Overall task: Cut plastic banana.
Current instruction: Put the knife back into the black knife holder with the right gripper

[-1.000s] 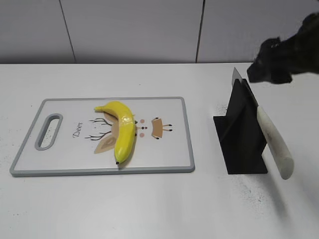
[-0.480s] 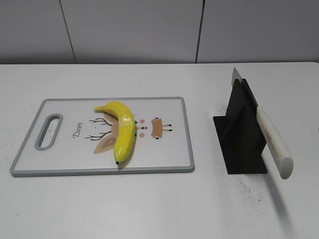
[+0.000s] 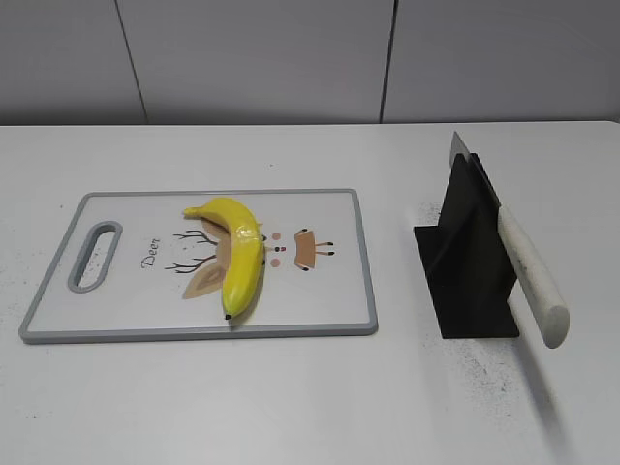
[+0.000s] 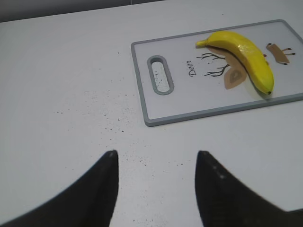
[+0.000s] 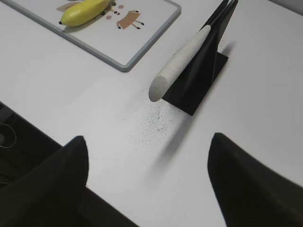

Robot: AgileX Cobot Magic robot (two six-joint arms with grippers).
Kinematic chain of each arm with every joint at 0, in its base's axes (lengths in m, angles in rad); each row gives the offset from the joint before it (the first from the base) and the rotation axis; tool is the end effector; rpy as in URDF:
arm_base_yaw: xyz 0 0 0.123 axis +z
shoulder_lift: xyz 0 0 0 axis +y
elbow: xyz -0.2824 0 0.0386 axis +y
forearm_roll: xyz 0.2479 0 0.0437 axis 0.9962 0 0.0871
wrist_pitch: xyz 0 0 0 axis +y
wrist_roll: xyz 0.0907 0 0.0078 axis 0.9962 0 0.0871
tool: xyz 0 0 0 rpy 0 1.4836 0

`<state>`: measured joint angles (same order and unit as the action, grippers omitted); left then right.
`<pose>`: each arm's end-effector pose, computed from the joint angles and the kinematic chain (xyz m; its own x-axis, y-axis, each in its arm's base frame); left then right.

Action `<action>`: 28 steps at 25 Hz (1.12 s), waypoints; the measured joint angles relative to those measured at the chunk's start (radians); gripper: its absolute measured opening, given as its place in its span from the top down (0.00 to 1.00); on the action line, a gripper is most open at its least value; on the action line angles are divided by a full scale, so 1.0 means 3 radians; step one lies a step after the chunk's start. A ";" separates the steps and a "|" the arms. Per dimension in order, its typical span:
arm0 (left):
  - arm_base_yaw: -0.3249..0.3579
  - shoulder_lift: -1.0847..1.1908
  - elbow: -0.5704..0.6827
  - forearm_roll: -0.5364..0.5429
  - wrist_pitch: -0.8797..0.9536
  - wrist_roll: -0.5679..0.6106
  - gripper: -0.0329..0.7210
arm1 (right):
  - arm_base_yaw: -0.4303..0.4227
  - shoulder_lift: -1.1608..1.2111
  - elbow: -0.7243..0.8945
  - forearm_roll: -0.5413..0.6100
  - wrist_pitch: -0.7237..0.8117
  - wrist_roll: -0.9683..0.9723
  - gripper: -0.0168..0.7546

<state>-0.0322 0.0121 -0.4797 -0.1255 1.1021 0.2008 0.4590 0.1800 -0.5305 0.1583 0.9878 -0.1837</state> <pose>-0.0033 -0.0101 0.2688 -0.4938 0.1585 -0.8550 0.2004 0.9775 0.0655 0.0162 0.0214 0.2909 -0.4103 -0.3088 -0.8581 -0.5822 0.8130 -0.0142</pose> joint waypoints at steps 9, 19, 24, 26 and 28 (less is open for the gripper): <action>0.0000 0.0000 0.0000 -0.0003 0.0000 0.0000 0.29 | 0.0000 -0.0469 0.0076 -0.0003 0.0189 0.0010 0.21; 0.0003 0.0000 0.0001 -0.0011 -0.0007 0.0000 0.29 | -0.0291 -0.0623 0.0083 0.0087 0.0193 0.0013 0.21; 0.0003 0.0000 0.0001 -0.0011 -0.0007 0.0000 0.29 | -0.0916 -0.0623 0.0091 0.0099 0.0193 0.0013 0.21; 0.0003 0.0000 0.0001 -0.0011 -0.0007 0.0000 0.29 | -0.1104 -0.0623 0.0091 0.0099 0.0193 0.0013 0.21; 0.0003 0.0000 0.0001 -0.0011 -0.0007 0.0000 0.29 | -0.1260 -0.0623 0.0091 0.0099 0.0193 0.0013 0.21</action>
<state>-0.0313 0.0121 -0.4793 -0.1287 1.1001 0.2008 0.0809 -0.0069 -0.5034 0.1879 1.0457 -0.1798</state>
